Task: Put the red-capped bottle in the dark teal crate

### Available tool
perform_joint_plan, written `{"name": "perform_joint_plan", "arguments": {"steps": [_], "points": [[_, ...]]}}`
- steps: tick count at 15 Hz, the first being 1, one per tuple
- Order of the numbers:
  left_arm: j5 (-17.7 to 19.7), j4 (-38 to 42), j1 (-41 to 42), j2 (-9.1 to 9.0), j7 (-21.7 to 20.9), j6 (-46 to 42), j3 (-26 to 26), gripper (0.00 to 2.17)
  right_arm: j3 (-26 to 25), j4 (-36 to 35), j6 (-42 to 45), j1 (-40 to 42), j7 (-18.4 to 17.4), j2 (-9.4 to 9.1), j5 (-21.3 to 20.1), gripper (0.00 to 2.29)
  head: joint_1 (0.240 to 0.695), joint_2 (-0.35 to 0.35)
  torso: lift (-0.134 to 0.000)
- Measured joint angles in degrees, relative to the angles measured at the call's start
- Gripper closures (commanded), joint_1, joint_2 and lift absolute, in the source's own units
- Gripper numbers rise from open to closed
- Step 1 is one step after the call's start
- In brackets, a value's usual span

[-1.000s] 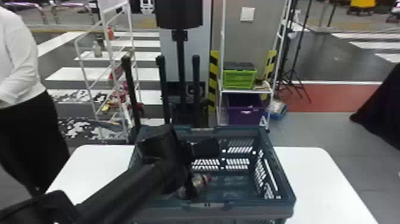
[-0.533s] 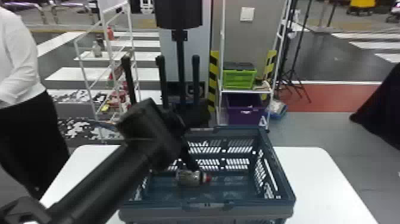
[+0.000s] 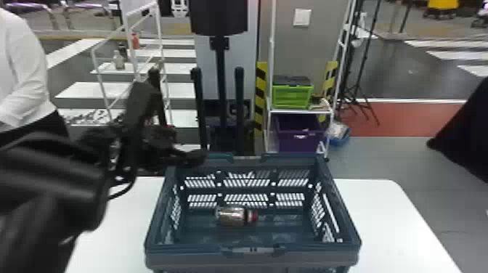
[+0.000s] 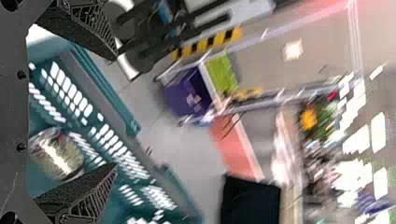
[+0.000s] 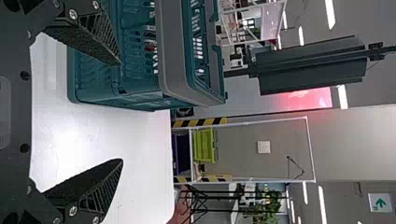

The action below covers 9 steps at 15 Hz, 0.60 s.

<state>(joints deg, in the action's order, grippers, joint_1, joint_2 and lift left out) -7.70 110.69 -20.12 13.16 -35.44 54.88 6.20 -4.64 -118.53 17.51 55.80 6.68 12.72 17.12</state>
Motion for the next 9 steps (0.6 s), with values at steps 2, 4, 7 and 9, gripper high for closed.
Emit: {"name": "perform_joint_plan", "arguments": {"steps": [2, 4, 7, 9], "points": [[4.8, 10.8, 9.3, -0.49, 7.1, 0.0, -7.6, 0.08, 0.0, 0.0, 0.1, 0.0, 0.0, 0.55, 0.2, 0.15, 0.499, 0.000, 0.000], [9.4, 20.4, 20.3, -2.66, 14.6, -0.1, -14.8, 0.08, 0.1, -0.1, 0.2, 0.0, 0.0, 1.36, 0.5, 0.15, 0.499, 0.000, 0.000], [10.9, 26.0, 38.6, -7.99, 21.8, -18.6, -20.1, 0.08, 0.4, -0.7, 0.3, 0.1, 0.0, 2.51, 0.8, 0.15, 0.499, 0.000, 0.000], [11.8, 25.3, 49.7, -11.78, 22.3, -36.8, -22.4, 0.08, 0.5, -1.0, 0.3, 0.2, 0.0, 3.26, 0.8, 0.15, 0.499, 0.000, 0.000]]}}
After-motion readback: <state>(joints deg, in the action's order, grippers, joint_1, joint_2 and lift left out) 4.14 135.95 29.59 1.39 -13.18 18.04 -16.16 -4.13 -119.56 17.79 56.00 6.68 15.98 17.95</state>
